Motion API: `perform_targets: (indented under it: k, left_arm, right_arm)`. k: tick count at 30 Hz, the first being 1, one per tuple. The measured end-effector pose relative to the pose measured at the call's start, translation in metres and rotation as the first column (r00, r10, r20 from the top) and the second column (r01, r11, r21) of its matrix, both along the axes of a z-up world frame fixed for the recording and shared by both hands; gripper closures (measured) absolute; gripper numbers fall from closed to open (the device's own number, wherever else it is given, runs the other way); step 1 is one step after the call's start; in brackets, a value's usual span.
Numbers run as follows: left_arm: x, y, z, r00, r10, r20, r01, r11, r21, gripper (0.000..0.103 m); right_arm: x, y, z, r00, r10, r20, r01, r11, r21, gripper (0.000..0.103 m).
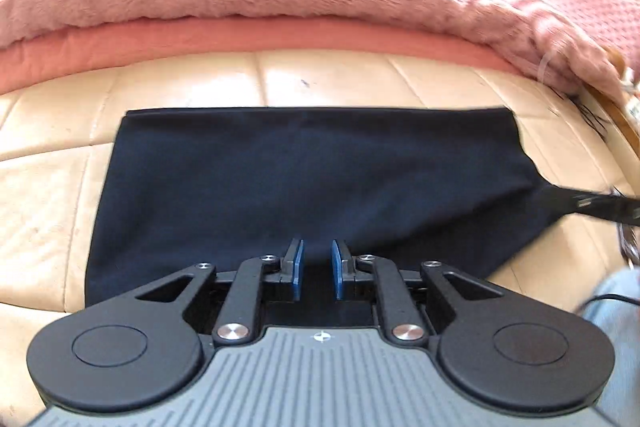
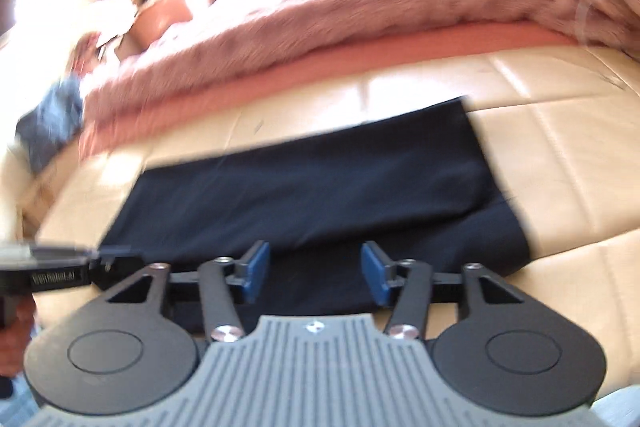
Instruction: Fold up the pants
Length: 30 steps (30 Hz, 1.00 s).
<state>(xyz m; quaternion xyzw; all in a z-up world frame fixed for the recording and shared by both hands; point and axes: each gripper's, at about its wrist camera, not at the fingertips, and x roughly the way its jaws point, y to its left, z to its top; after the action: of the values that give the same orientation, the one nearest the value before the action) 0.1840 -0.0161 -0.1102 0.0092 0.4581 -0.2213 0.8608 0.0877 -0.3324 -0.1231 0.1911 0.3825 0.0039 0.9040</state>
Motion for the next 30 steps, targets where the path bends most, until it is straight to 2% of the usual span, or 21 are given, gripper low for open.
perform_targets:
  k: [3,5,7,9,13,19,24,30]
  left_arm:
    - [0.010,-0.005,-0.001,1.000,0.027,-0.010,-0.027,1.000,-0.005,0.087]
    - [0.016,-0.012,-0.001,0.999,0.036,-0.009,-0.036,0.999,0.012,0.087]
    - [0.023,-0.020,-0.002,0.999,0.034,-0.007,-0.034,0.999,0.026,0.087]
    - [0.028,-0.026,-0.004,1.000,0.030,-0.007,-0.029,0.999,0.037,0.087]
    - [0.041,-0.040,-0.009,0.999,0.027,-0.018,-0.026,0.998,0.059,0.087]
    - [0.053,-0.055,-0.015,1.000,0.002,-0.022,0.000,0.997,0.073,0.087]
    - [0.067,-0.064,-0.021,1.000,0.002,-0.026,0.000,0.995,0.095,0.087]
    - [0.081,-0.066,-0.032,0.999,0.026,-0.044,-0.021,0.994,0.108,0.087]
  right_arm:
    - [-0.001,-0.046,0.000,0.996,-0.083,0.006,0.083,0.995,0.049,0.045]
    - [0.003,-0.070,-0.004,0.993,-0.121,0.004,0.120,0.991,0.062,0.044]
    - [0.007,-0.090,-0.010,0.987,-0.159,0.002,0.158,0.981,0.115,0.043]
    - [0.011,-0.109,-0.018,0.984,-0.177,0.002,0.173,0.965,0.198,0.043]
    - [0.025,-0.132,-0.031,0.983,-0.184,0.005,0.175,0.943,0.284,0.043]
    - [0.050,-0.147,-0.041,0.991,-0.128,0.043,0.109,0.944,0.310,0.043]
    - [0.075,-0.154,-0.046,0.998,-0.043,0.055,0.027,0.963,0.267,0.042]
    - [0.111,-0.152,-0.056,0.996,0.083,0.044,-0.091,0.968,0.232,0.038]
